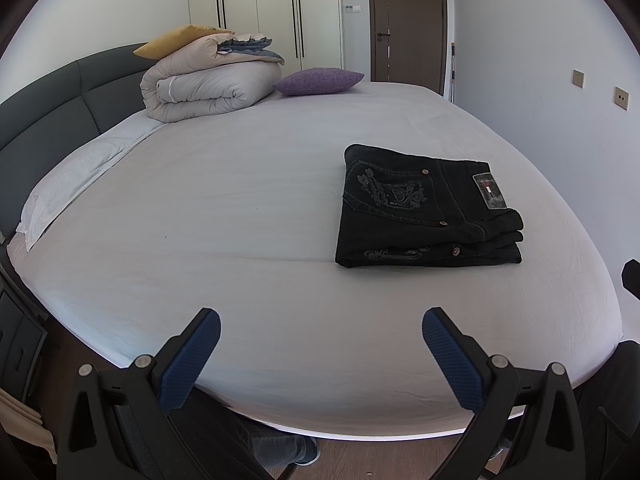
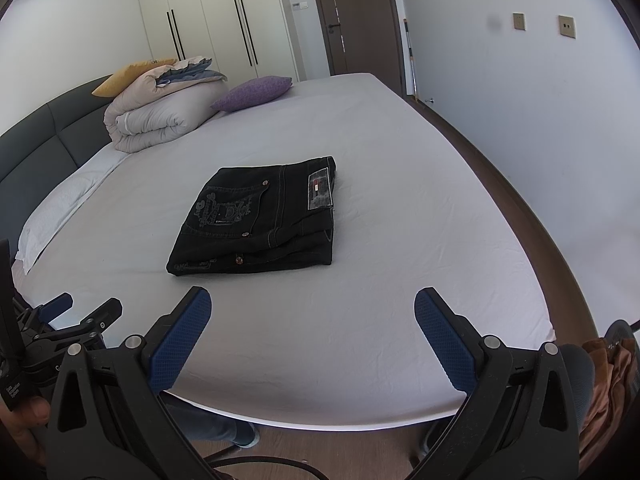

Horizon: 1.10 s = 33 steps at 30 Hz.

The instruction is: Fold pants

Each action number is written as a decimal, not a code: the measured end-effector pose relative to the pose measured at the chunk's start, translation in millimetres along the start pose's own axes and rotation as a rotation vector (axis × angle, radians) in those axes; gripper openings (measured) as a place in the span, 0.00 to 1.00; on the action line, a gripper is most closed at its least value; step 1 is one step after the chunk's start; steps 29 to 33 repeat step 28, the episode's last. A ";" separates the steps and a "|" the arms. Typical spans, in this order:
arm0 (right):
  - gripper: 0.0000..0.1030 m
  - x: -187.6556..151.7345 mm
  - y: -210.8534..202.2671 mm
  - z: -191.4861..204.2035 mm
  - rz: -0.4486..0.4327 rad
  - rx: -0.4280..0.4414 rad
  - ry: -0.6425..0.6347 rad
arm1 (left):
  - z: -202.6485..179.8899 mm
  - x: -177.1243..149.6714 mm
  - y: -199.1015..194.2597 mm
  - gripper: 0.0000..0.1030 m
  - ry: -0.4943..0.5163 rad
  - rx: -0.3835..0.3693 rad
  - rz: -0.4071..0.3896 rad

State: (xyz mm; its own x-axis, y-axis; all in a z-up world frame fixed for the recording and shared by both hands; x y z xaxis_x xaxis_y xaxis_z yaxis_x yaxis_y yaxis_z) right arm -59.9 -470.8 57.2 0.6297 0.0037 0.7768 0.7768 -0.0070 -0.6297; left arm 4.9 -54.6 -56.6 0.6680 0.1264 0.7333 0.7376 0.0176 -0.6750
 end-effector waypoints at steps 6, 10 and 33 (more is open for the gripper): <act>1.00 -0.1 1.3 0.0 0.003 0.001 0.002 | 0.8 -1.1 0.6 1.00 0.000 -0.004 0.002; 1.00 -0.1 1.6 -0.5 0.005 0.002 0.002 | 0.4 -1.2 0.4 1.00 -0.001 -0.004 0.003; 1.00 -2.6 7.6 -8.9 0.037 0.016 0.013 | -0.2 -2.2 0.1 1.00 0.004 -0.005 0.002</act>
Point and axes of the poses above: each gripper's, at about its wrist camera, not at the fingertips, and y roughly the way its jaws point, z to its left, x to its top, the point moved 4 cm from there along y, roughly the way its jaws point, and after that the axes turned 10 degrees about -y, right-handed, at the moved point
